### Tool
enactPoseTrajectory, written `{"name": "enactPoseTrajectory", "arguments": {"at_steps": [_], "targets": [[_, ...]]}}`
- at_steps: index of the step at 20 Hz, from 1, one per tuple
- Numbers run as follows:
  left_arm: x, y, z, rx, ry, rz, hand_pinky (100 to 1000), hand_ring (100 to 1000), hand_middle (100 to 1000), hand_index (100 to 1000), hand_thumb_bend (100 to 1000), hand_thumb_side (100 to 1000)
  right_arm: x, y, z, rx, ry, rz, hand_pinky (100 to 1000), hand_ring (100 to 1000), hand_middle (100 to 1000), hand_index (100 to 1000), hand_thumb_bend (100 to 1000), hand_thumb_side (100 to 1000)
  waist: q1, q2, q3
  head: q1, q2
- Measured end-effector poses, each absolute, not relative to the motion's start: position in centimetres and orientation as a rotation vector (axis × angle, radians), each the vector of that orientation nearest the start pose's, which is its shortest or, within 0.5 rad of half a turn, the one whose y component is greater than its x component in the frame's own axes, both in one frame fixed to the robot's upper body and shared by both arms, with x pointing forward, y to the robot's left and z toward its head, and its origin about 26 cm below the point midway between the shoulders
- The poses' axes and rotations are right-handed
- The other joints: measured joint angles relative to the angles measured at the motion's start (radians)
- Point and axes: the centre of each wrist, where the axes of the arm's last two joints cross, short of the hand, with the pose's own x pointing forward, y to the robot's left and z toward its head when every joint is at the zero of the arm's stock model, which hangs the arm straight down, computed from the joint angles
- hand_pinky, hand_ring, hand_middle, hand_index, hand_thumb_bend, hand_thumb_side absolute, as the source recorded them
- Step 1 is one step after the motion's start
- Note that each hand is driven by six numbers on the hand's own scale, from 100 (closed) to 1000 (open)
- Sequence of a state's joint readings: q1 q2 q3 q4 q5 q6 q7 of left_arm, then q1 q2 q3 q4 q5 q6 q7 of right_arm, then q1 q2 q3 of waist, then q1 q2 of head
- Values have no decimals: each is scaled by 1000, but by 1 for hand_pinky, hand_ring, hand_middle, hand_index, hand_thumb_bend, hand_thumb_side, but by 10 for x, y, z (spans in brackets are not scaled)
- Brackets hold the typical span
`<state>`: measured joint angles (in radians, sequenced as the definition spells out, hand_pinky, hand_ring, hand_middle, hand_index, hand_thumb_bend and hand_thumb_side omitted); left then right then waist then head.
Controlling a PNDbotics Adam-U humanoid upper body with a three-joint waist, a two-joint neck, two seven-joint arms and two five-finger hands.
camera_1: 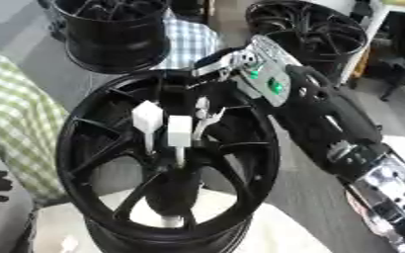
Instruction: Pull the pin out of the wheel hub.
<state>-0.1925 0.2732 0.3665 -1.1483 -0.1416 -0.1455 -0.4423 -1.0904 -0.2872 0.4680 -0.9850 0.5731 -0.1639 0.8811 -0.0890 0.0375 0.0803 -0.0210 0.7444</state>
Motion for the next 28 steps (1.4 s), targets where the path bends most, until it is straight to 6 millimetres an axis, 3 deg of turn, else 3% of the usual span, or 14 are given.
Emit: {"name": "enactPoseTrajectory", "arguments": {"at_steps": [5,9,11,23,28], "targets": [[298,407,-31,148,-1423,-318,711,756,651,799,322,661,468,-127,221,-256,-1229,2020,789,685,510,636,230,293,0,0,-2,0,0],[298,407,-31,148,-1423,-318,710,756,652,799,323,662,467,-128,224,-255,-1231,2022,827,810,768,888,400,413,0,0,-3,-1,0],[298,407,-31,148,-1423,-318,710,756,651,799,325,662,466,-128,225,-250,-1221,2032,837,828,807,921,403,419,0,0,-3,-1,0],[298,407,-31,148,-1423,-318,710,757,652,799,328,664,473,-135,210,-268,-1127,2051,839,828,803,909,355,341,0,0,-4,-2,-4],[298,407,-31,148,-1423,-318,710,758,653,799,329,664,477,-142,204,-265,-1106,2043,824,775,696,800,281,284,0,0,-4,-1,-4]]}}
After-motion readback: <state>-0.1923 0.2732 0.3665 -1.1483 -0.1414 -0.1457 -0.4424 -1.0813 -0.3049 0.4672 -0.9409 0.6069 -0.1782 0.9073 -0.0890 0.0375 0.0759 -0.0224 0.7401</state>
